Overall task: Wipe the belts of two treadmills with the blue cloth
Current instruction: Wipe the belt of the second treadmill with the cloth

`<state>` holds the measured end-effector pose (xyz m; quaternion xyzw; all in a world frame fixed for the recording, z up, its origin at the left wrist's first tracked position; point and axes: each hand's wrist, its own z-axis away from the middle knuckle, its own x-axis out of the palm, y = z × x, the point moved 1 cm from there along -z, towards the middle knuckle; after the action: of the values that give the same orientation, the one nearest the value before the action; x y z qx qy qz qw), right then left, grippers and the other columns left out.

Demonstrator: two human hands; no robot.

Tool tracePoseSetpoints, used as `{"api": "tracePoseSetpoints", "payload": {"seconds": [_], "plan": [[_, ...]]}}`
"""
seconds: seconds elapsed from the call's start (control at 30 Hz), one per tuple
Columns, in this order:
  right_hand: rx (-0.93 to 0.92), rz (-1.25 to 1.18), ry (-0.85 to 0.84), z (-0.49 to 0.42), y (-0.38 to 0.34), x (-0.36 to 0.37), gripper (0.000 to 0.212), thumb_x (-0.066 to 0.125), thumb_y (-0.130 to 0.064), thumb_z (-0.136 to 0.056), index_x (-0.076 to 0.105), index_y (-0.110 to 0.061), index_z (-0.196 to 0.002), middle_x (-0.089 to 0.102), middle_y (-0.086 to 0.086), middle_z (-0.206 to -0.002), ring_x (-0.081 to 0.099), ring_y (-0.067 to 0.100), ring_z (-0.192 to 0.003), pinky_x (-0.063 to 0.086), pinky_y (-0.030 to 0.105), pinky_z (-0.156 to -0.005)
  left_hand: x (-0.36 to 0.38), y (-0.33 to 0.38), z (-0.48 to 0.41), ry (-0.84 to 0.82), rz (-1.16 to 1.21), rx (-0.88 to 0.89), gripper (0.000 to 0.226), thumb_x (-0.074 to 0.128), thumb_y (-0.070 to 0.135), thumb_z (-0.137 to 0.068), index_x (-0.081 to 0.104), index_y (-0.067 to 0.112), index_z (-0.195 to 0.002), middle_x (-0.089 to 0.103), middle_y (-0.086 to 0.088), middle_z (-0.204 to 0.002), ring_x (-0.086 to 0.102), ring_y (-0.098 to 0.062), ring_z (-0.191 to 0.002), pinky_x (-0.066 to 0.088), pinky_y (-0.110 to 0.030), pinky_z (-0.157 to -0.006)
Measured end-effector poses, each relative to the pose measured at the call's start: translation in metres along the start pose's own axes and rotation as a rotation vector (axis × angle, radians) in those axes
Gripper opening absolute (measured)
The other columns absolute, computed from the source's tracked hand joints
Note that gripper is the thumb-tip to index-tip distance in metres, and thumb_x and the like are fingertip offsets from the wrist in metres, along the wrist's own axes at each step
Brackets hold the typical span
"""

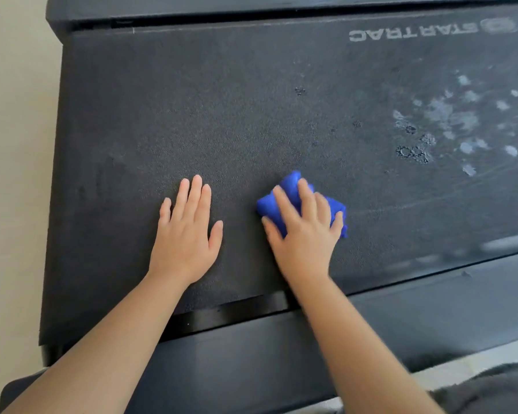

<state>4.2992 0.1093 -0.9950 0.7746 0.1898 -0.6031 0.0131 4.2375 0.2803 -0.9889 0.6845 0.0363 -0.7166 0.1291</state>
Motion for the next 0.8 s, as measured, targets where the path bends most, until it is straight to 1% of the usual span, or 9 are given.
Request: {"api": "tracePoseSetpoints", "payload": {"seconds": [0.13,0.23,0.3,0.37,0.43,0.47,0.6,0.7,0.8], "plan": [[-0.141,-0.018,-0.024,0.035,-0.017,-0.012,0.045,0.049,-0.051,-0.078,0.064,-0.034,-0.117,0.054,0.003,-0.134,0.054,0.030,-0.113,0.038,0.062,-0.090,0.000,0.000,0.001,0.005,-0.003,0.009,0.066,0.021,0.039,-0.089,0.033,0.000,-0.140,0.026,-0.016,-0.151,0.023,-0.031,-0.139,0.028,-0.055,-0.104],[-0.194,0.007,-0.078,0.016,0.021,-0.015,0.047,0.047,-0.052,-0.078,0.063,-0.033,-0.118,0.055,0.005,-0.133,0.056,0.031,-0.110,0.040,0.062,-0.087,0.000,0.000,0.001,0.006,-0.010,0.010,0.066,0.021,0.039,-0.089,0.033,-0.001,-0.140,0.026,-0.016,-0.151,0.023,-0.032,-0.139,0.028,-0.056,-0.104],[-0.030,0.058,-0.036,-0.001,0.067,-0.022,0.049,0.047,-0.052,-0.078,0.063,-0.031,-0.120,0.053,0.008,-0.134,0.055,0.033,-0.112,0.040,0.062,-0.087,0.000,0.000,0.000,0.002,-0.015,0.007,0.066,0.020,0.040,-0.090,0.032,0.000,-0.140,0.026,-0.016,-0.151,0.022,-0.032,-0.139,0.027,-0.056,-0.105],[0.219,0.041,-0.055,-0.011,0.104,-0.034,0.050,0.050,-0.050,-0.083,0.057,-0.031,-0.128,0.044,0.006,-0.143,0.045,0.032,-0.123,0.032,0.064,-0.095,0.001,0.000,0.000,-0.001,-0.017,0.010,0.067,0.019,0.040,-0.089,0.031,0.000,-0.141,0.025,-0.016,-0.151,0.021,-0.033,-0.140,0.026,-0.056,-0.106],[0.427,0.021,-0.125,-0.011,0.117,-0.037,0.050,0.053,-0.046,-0.088,0.047,-0.033,-0.136,0.029,0.002,-0.151,0.029,0.028,-0.134,0.020,0.061,-0.104,0.001,-0.001,0.000,-0.003,-0.014,0.007,0.067,0.020,0.040,-0.089,0.031,0.000,-0.141,0.024,-0.016,-0.152,0.020,-0.032,-0.140,0.025,-0.056,-0.106],[0.456,0.032,-0.127,-0.008,0.113,-0.036,0.050,0.054,-0.046,-0.089,0.046,-0.033,-0.137,0.028,0.002,-0.152,0.028,0.029,-0.134,0.018,0.061,-0.105,0.001,-0.001,0.000,-0.002,-0.015,0.005,0.066,0.020,0.040,-0.089,0.031,0.001,-0.141,0.024,-0.016,-0.152,0.019,-0.032,-0.140,0.025,-0.055,-0.106],[0.263,0.109,-0.041,0.025,0.052,-0.025,0.051,0.047,-0.050,-0.078,0.061,-0.028,-0.122,0.050,0.011,-0.136,0.052,0.036,-0.114,0.036,0.066,-0.088,-0.001,0.000,-0.001,-0.008,-0.012,-0.002,0.067,0.020,0.041,-0.089,0.030,0.001,-0.142,0.023,-0.016,-0.152,0.019,-0.031,-0.141,0.024,-0.055,-0.107],[0.145,0.086,-0.054,0.044,-0.003,-0.021,0.048,0.045,-0.050,-0.078,0.062,-0.032,-0.120,0.053,0.009,-0.135,0.053,0.034,-0.113,0.039,0.064,-0.087,-0.001,0.000,0.000,-0.013,0.002,-0.001,0.066,0.022,0.039,-0.089,0.033,0.000,-0.140,0.027,-0.017,-0.150,0.023,-0.033,-0.139,0.027,-0.056,-0.104],[0.012,0.048,-0.066,0.048,-0.013,-0.017,0.045,0.047,-0.050,-0.080,0.063,-0.034,-0.119,0.054,0.006,-0.134,0.054,0.032,-0.113,0.041,0.062,-0.085,-0.001,0.001,0.000,-0.015,0.000,-0.004,0.066,0.022,0.039,-0.088,0.034,0.000,-0.140,0.027,-0.017,-0.150,0.024,-0.033,-0.139,0.028,-0.056,-0.104]]}}
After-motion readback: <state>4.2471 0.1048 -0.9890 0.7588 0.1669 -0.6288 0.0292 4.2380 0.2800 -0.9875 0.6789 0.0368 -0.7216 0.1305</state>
